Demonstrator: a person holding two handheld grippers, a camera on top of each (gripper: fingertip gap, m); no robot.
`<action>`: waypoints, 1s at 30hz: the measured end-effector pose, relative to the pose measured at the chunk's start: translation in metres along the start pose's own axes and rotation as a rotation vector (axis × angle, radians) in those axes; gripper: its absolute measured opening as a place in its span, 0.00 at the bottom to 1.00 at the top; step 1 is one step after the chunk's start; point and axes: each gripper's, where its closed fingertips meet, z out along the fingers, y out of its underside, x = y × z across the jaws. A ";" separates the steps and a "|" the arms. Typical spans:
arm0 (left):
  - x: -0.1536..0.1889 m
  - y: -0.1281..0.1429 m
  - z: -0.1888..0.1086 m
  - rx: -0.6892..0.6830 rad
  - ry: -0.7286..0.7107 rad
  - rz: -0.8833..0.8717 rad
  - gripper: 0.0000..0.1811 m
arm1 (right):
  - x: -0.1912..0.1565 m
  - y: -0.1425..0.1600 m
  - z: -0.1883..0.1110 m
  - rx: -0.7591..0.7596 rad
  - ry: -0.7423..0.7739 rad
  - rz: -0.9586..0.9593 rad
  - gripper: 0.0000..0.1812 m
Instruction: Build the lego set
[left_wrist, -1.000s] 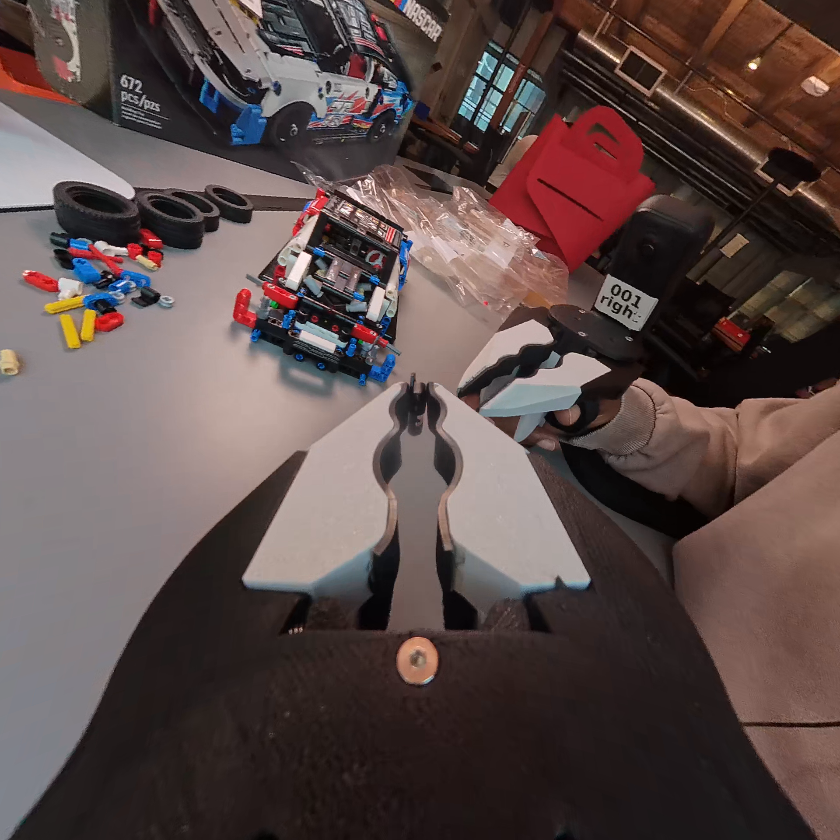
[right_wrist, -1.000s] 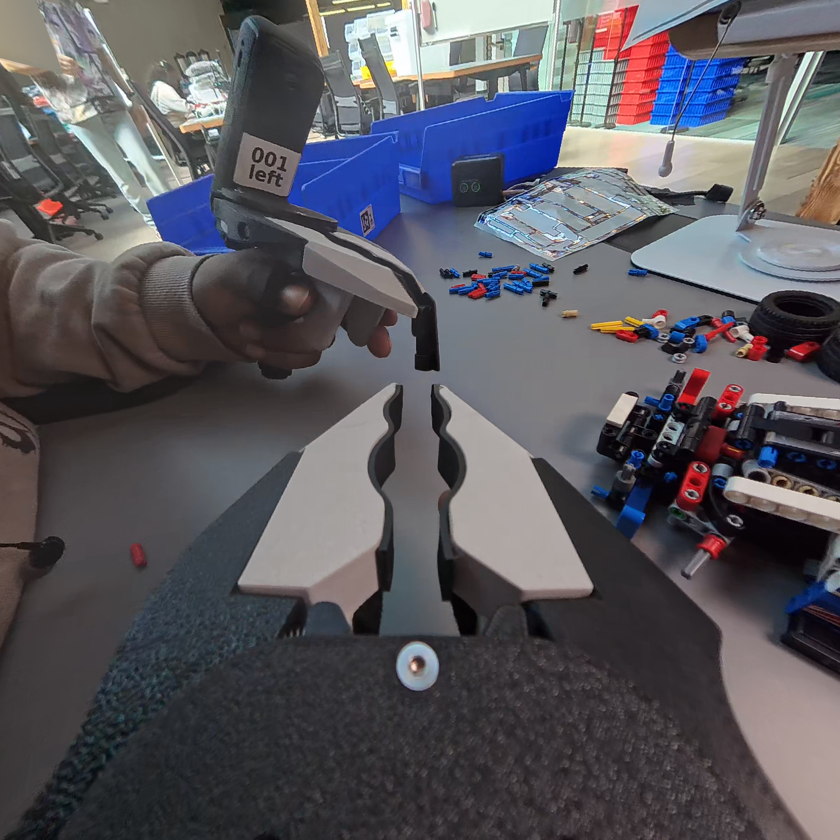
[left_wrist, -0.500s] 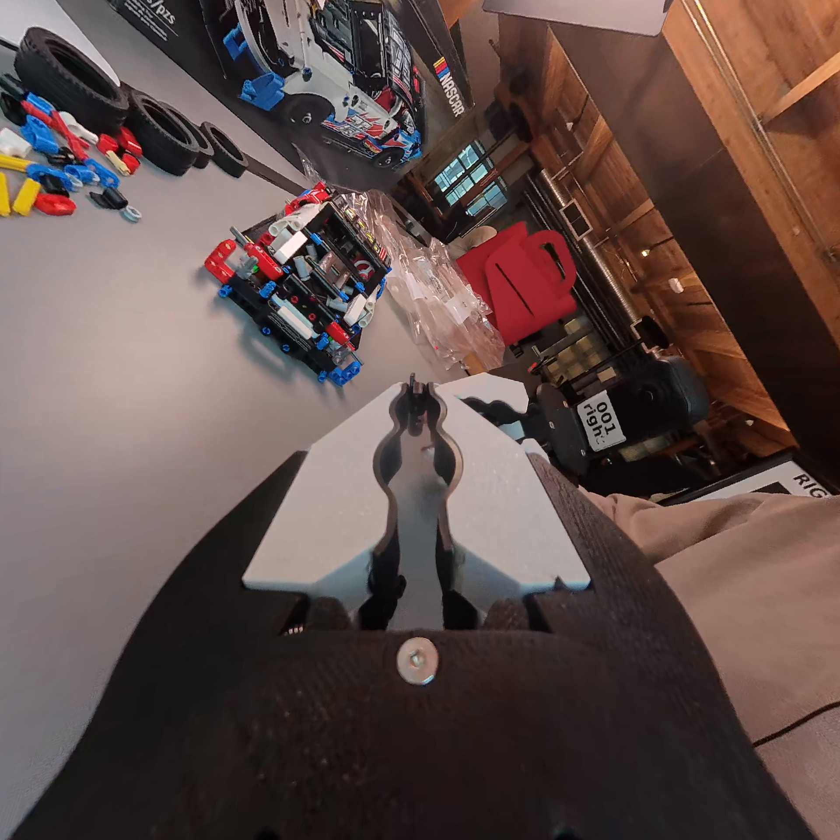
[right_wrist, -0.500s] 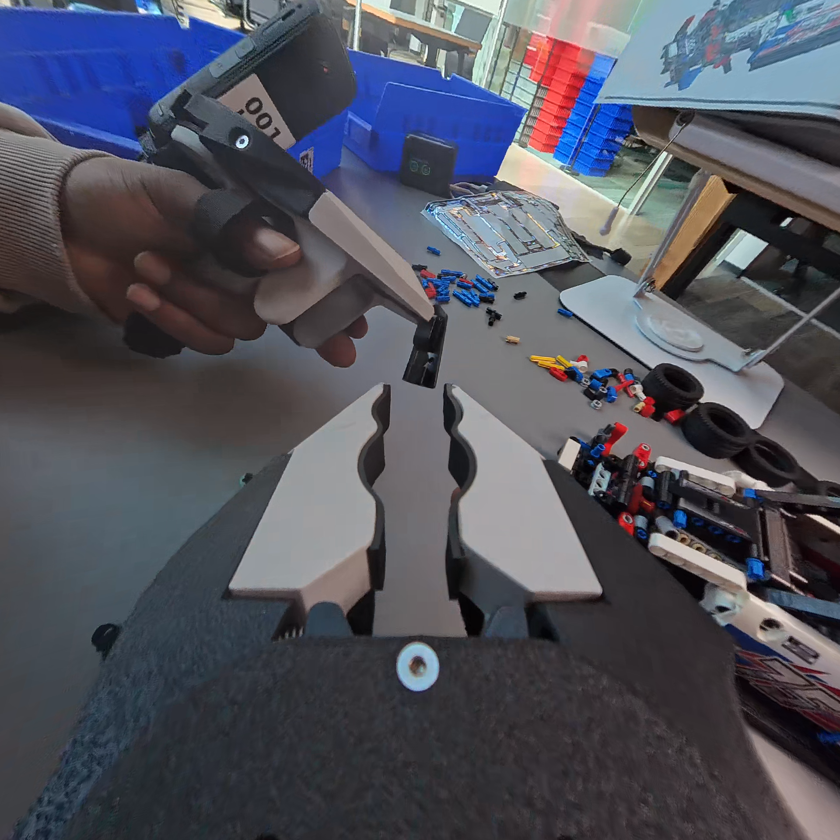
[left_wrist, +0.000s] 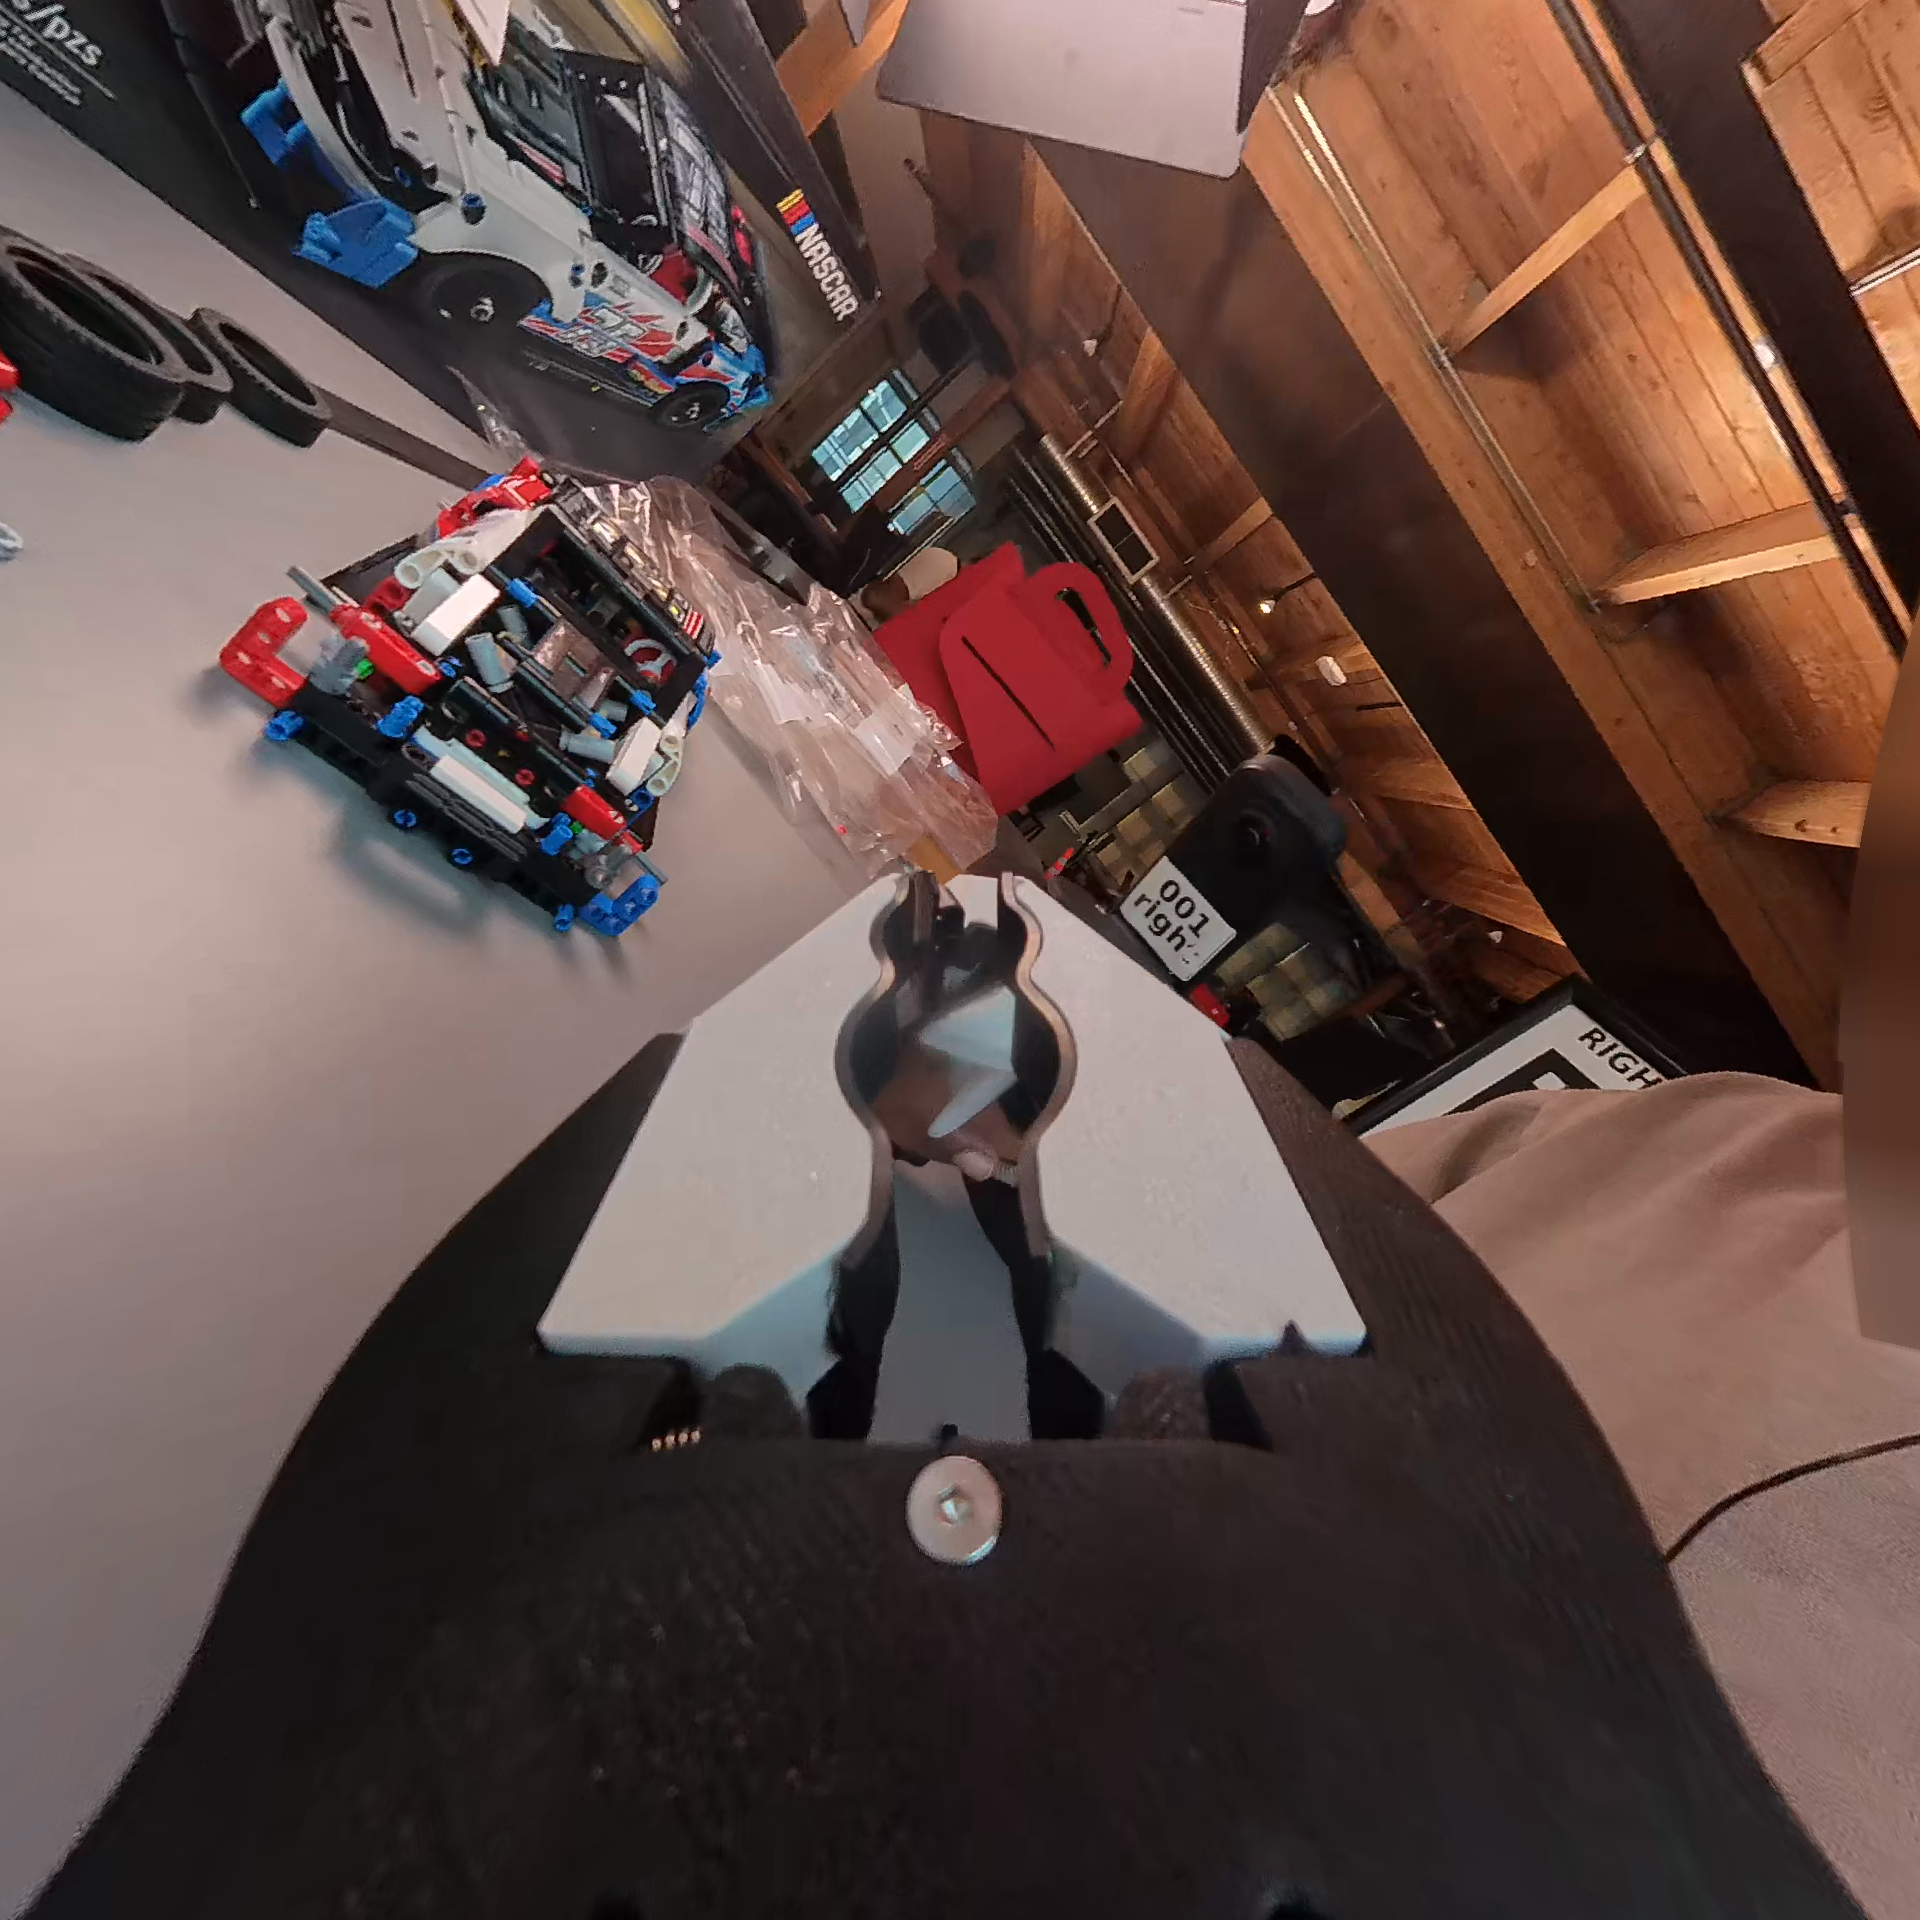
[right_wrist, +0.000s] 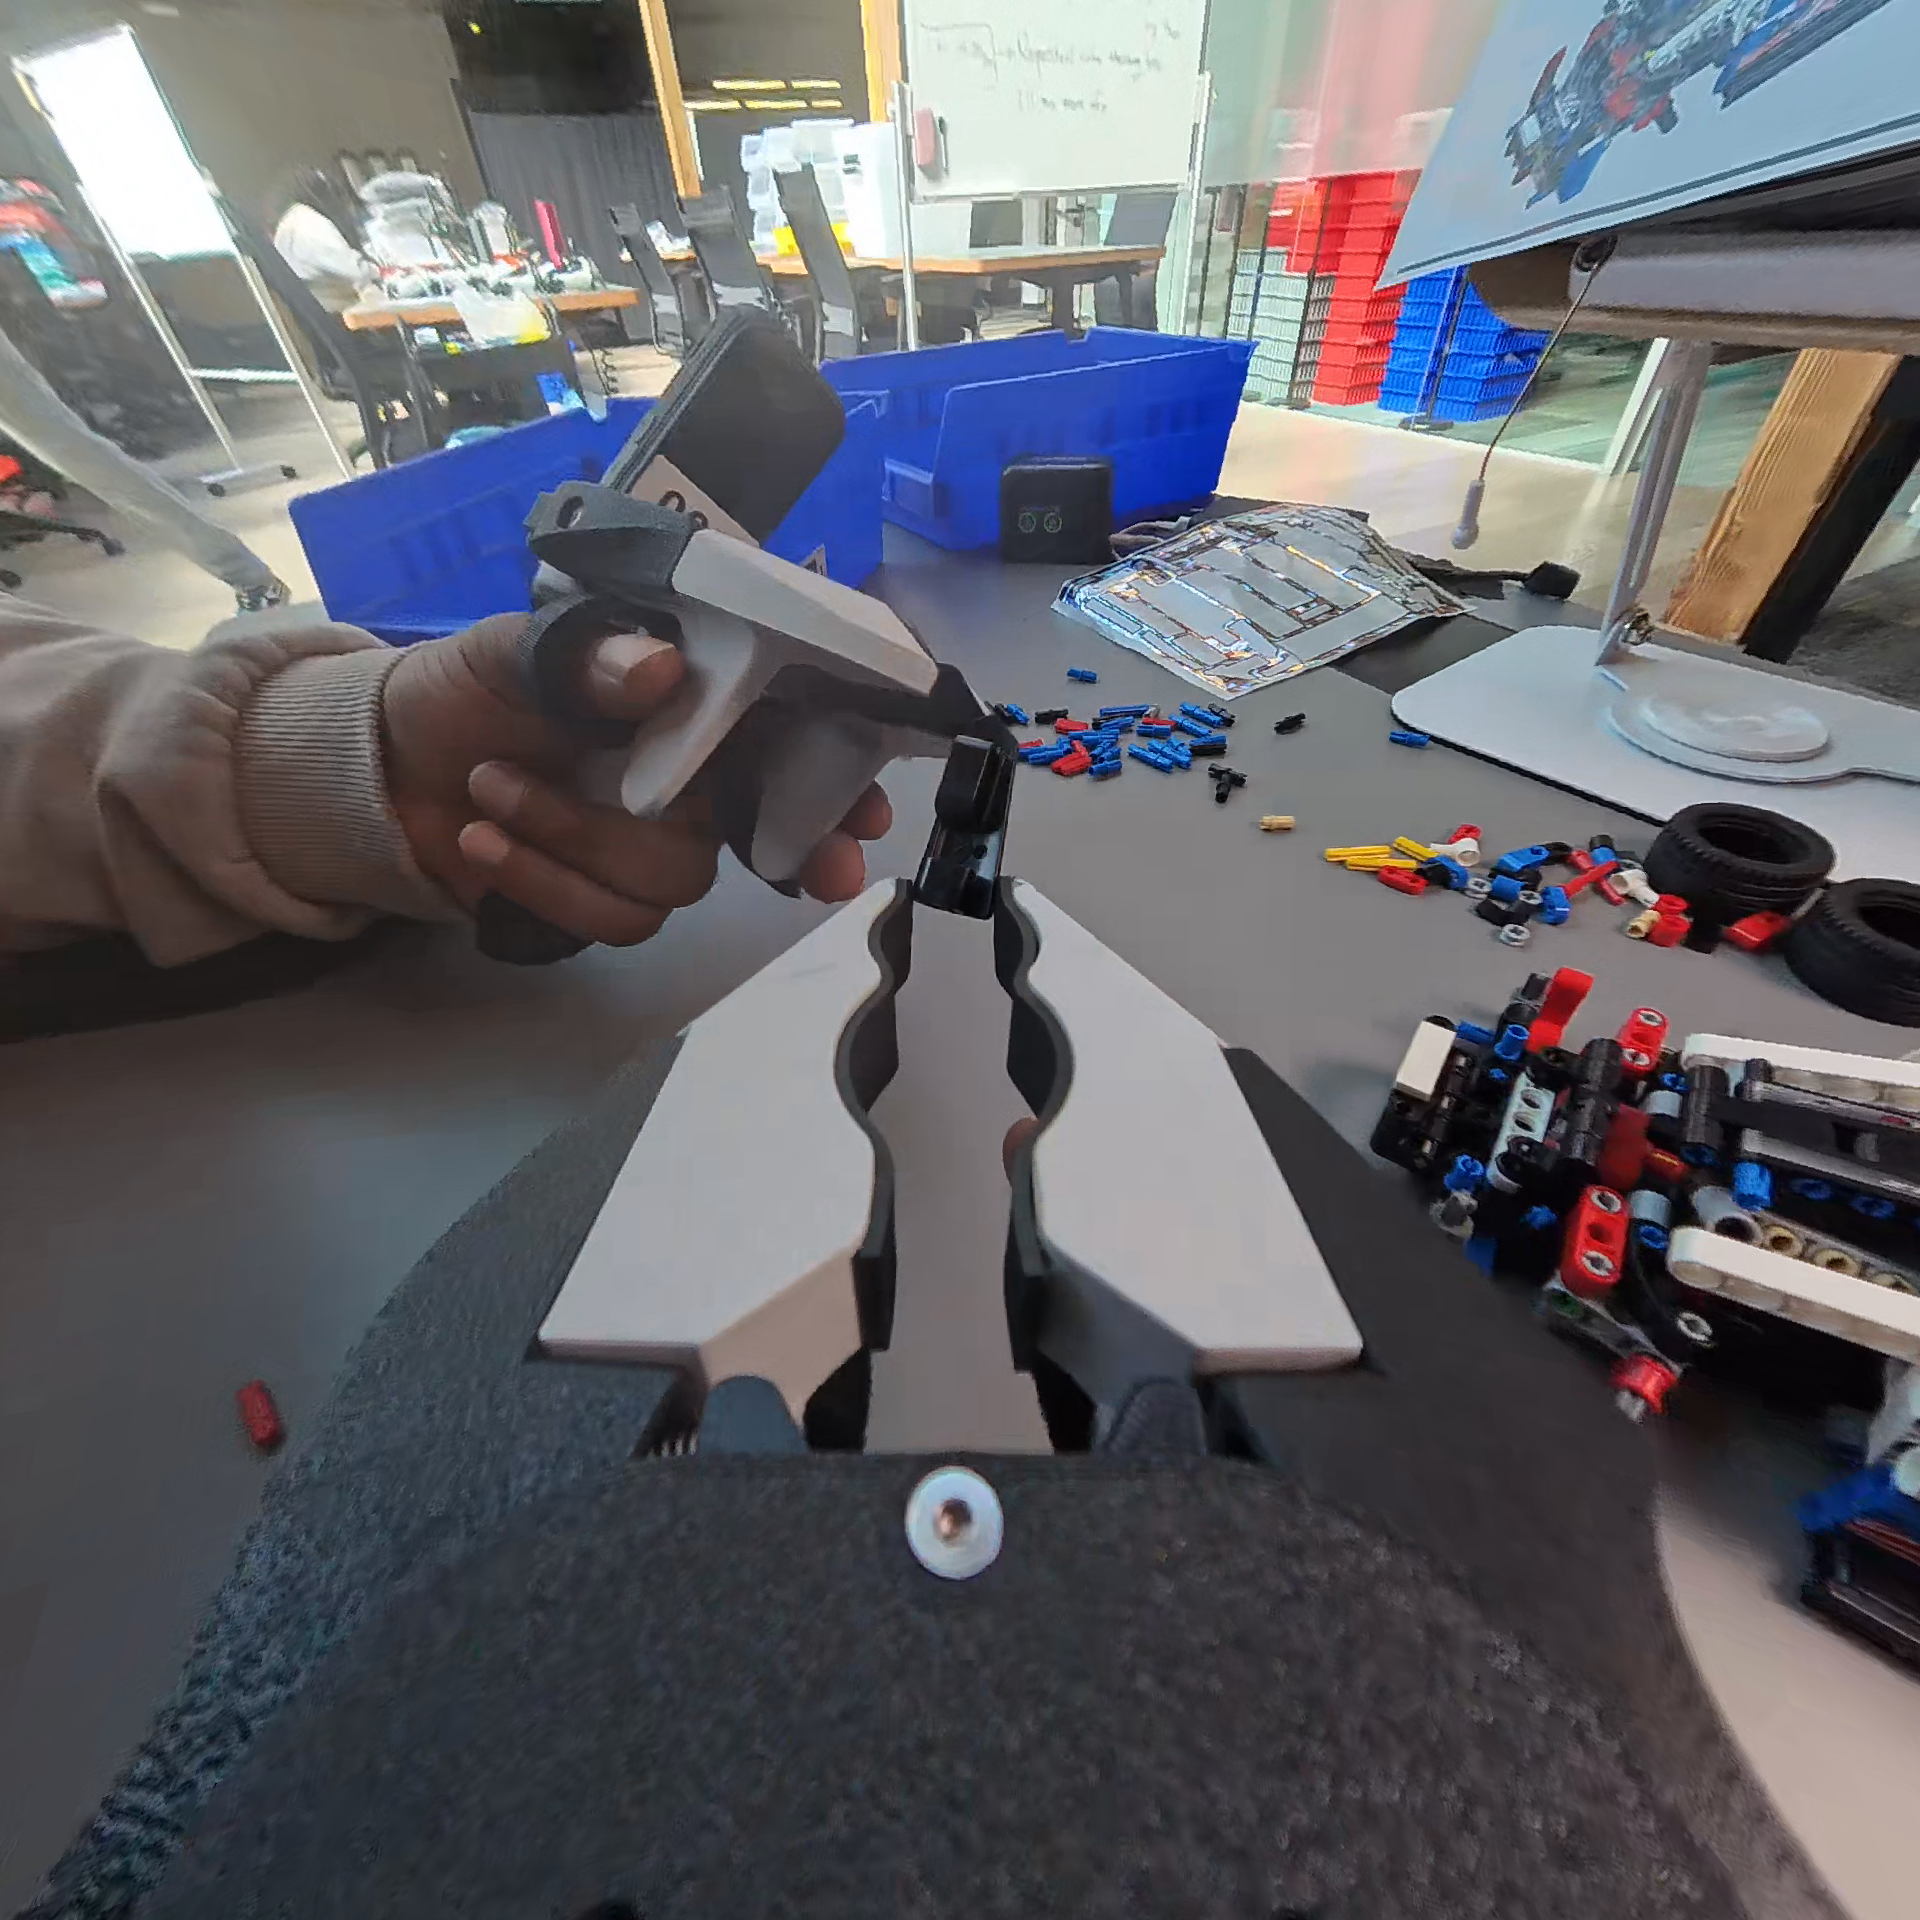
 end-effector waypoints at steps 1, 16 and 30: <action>0.003 -0.003 -0.001 0.010 0.017 0.004 0.07 | 0.000 -0.002 -0.001 0.008 -0.003 0.010 0.08; 0.016 0.008 0.003 -0.051 0.074 0.079 0.05 | -0.014 -0.011 -0.008 0.065 -0.088 0.023 0.07; 0.042 0.017 0.003 -0.099 0.196 0.189 0.04 | -0.034 -0.021 -0.017 0.150 -0.289 0.136 0.07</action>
